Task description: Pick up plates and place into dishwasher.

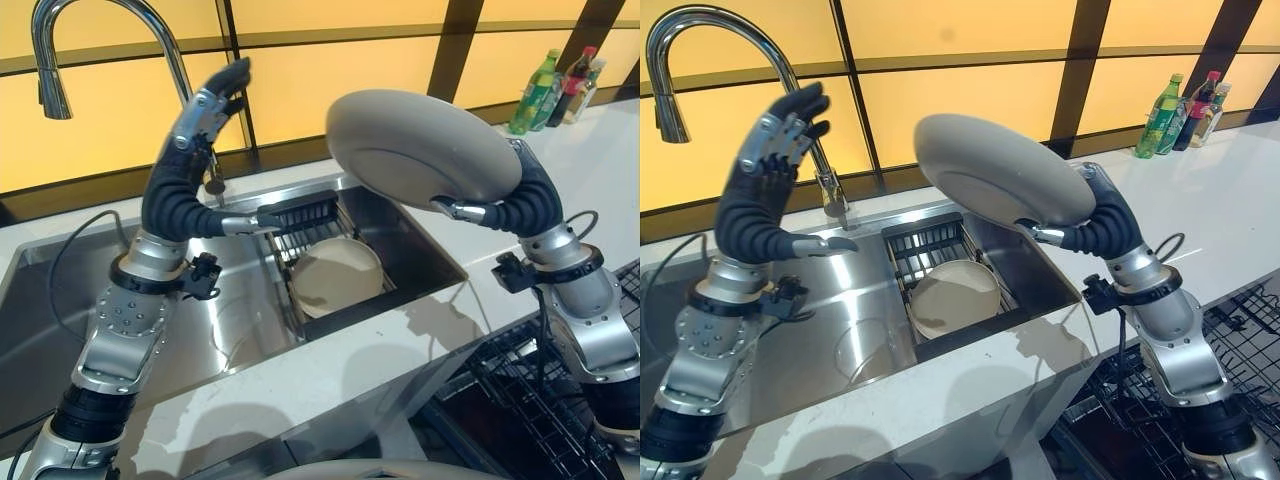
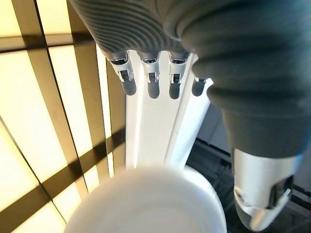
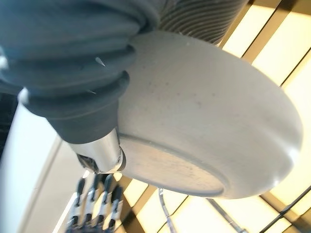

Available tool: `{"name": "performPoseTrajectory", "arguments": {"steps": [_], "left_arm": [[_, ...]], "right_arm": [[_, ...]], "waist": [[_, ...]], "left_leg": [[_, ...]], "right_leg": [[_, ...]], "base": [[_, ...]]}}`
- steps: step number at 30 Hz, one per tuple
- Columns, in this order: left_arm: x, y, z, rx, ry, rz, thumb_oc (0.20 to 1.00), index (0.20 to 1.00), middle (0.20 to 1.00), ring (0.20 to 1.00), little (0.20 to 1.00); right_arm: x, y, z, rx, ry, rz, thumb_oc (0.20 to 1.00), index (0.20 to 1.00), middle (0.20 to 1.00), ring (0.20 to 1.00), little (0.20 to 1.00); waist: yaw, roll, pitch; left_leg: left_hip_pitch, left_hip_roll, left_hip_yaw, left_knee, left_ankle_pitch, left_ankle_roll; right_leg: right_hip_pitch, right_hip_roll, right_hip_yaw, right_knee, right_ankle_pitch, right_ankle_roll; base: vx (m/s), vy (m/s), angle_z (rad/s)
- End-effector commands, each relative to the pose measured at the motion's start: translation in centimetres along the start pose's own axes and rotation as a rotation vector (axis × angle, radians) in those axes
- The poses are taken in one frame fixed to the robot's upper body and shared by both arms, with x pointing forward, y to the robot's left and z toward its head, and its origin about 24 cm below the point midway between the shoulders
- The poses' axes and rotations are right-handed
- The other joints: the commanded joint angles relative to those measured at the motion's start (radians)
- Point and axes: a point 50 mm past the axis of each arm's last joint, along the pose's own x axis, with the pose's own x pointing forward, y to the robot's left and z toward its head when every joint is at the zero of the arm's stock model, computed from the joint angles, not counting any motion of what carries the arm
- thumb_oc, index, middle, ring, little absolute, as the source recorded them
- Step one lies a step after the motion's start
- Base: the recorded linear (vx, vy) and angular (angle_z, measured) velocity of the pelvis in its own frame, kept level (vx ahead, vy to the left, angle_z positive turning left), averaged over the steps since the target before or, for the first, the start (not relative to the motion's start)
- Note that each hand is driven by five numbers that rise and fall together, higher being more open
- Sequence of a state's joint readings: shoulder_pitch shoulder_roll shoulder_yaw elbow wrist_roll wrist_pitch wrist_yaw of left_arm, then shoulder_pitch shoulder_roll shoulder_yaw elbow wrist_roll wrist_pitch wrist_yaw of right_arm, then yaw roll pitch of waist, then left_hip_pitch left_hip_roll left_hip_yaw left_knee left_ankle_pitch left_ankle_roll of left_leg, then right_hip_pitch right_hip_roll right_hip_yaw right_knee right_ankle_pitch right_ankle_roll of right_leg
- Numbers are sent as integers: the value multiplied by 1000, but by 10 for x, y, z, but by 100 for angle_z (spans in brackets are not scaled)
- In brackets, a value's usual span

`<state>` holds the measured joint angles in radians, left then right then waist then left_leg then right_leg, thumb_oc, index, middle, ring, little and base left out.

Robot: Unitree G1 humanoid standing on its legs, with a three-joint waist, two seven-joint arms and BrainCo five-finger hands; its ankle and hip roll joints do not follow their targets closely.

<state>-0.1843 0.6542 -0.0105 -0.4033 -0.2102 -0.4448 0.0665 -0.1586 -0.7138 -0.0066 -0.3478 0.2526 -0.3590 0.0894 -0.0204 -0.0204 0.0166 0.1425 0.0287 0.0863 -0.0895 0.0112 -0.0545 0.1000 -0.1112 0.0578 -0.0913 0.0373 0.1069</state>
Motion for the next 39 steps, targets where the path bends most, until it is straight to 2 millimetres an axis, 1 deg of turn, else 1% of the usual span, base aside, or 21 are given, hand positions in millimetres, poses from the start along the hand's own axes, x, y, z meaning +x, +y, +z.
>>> {"name": "performPoseTrajectory", "arguments": {"steps": [1,6,8,11,12,14,15,18,20,23,26,27,29,30,31,33,35,37,39], "left_arm": [[-2,16,-9,32,27,81,1000,1000,1000,1000,1000],[-7,23,-9,49,33,110,1000,1000,1000,1000,1000],[-10,30,-9,46,38,130,1000,1000,1000,1000,1000],[-13,36,-9,61,45,158,1000,1000,1000,1000,1000],[-14,38,-9,68,51,169,1000,1000,1000,1000,1000],[-15,39,-9,72,55,179,1000,1000,1000,1000,1000],[-17,45,-12,92,67,214,1000,1000,1000,1000,1000],[-22,54,-18,106,100,270,1000,1000,1000,1000,1000],[-23,58,-19,116,108,292,1000,1000,1000,1000,1000],[-23,63,-17,153,108,301,1000,1000,1000,1000,1000],[-26,70,-14,196,107,314,1000,1000,1000,1000,1000],[-26,72,-13,211,108,320,1000,1000,1000,1000,1000],[-27,78,-12,245,113,334,1000,1000,1000,1000,1000],[-27,82,-12,259,118,341,1000,1000,1000,1000,1000],[-27,84,-14,266,127,344,1000,1000,1000,1000,1000],[-28,86,-16,267,147,351,1000,1000,1000,1000,1000],[-30,88,-17,267,159,351,1000,1000,1000,1000,1000],[-31,88,-18,266,171,348,1000,1000,1000,1000,1000],[-37,87,-19,265,187,345,1000,1000,1000,1000,1000]], "right_arm": [[0,-22,14,-76,-80,-123,200,200,200,200,200],[-15,-32,10,-145,-6,-158,200,200,200,200,200],[-24,-39,5,-188,52,-177,200,200,200,200,200],[-34,-48,1,-245,121,-198,200,200,200,200,200],[-37,-51,-1,-260,145,-207,200,200,200,200,200],[-39,-54,-1,-270,157,-217,200,200,200,200,200],[-46,-61,-4,-289,189,-239,200,200,200,200,200],[-52,-71,-7,-304,214,-270,200,200,200,200,200],[-55,-75,-10,-317,234,-289,200,200,200,200,200],[-64,-80,-14,-364,292,-323,200,200,200,200,200],[-74,-83,-20,-430,360,-350,200,200,200,200,200],[-77,-84,-21,-435,377,-355,200,200,200,200,200],[-80,-85,-26,-430,407,-366,200,200,200,200,200],[-83,-84,-30,-423,429,-371,200,200,200,200,200],[-86,-84,-33,-414,450,-374,200,200,200,200,200],[-91,-84,-38,-422,498,-369,200,200,200,200,200],[-94,-84,-43,-418,549,-357,200,200,200,200,200],[-97,-84,-46,-404,581,-344,200,200,200,200,200],[-103,-83,-50,-399,620,-330,200,200,200,200,200]], "waist": [[-21,4,-37],[-41,7,-38],[-56,6,-36],[-75,2,-27],[-82,0,-24],[-84,-1,-20],[-100,-9,-5],[-105,-18,10],[-104,-20,19],[-102,-19,35],[-92,-22,52],[-87,-24,55],[-68,-29,57],[-56,-31,54],[-51,-33,50],[-50,-31,47],[-50,-28,44],[-51,-25,42],[-52,-19,45]], "left_leg": [[-18,-36,-32,21,-87,49],[-17,-42,-18,8,-83,50],[-20,-44,-5,2,-82,50],[-28,-48,9,2,-85,51],[-26,-48,14,2,-97,51],[-29,-48,22,2,-98,51],[-38,-45,35,2,-103,49],[-42,-34,75,2,-104,45],[-42,-25,90,2,-100,49],[-51,-14,88,2,-80,62],[-61,-7,88,2,-55,64],[-63,-4,91,2,-48,61],[-72,13,105,3,-30,44],[-80,21,114,4,-25,30],[-86,32,113,5,-18,18],[-94,54,112,5,-7,1],[-101,78,118,6,4,-12],[-111,96,119,7,15,-23],[-123,115,116,11,28,-35]], "right_leg": [[-18,34,-94,31,-41,2],[-24,21,-92,26,-30,15],[-31,12,-90,19,-17,23],[-48,2,-78,11,1,35],[-49,0,-73,7,-1,41],[-56,-1,-67,5,4,45],[-78,-5,-64,4,17,58],[-89,-8,-96,7,28,67],[-89,-6,-109,48,11,66],[-134,-6,-118,230,-27,69],[-163,-18,-140,329,-32,77],[-162,-24,-148,331,-34,77],[-131,-34,-180,278,-57,67],[-100,-33,-196,226,-72,58],[-75,-29,-198,183,-77,52],[-52,-11,-186,141,-81,43],[-38,3,-189,116,-84,29],[-29,17,-190,101,-85,14],[-26,25,-194,92,-85,1]], "base": [[-32,69,-2],[-25,85,-1],[-30,113,-10],[-31,111,-8],[-19,85,-7],[-60,54,-14],[-132,27,-24],[-128,-23,-34],[-113,-60,-54],[-117,-106,-45],[-104,-165,-47],[-115,-279,-44],[-89,-301,-47],[-53,-328,-35],[-34,-368,-30],[-17,-301,-37],[-21,-265,-34],[-22,-234,-36],[-44,-205,-12]]}}
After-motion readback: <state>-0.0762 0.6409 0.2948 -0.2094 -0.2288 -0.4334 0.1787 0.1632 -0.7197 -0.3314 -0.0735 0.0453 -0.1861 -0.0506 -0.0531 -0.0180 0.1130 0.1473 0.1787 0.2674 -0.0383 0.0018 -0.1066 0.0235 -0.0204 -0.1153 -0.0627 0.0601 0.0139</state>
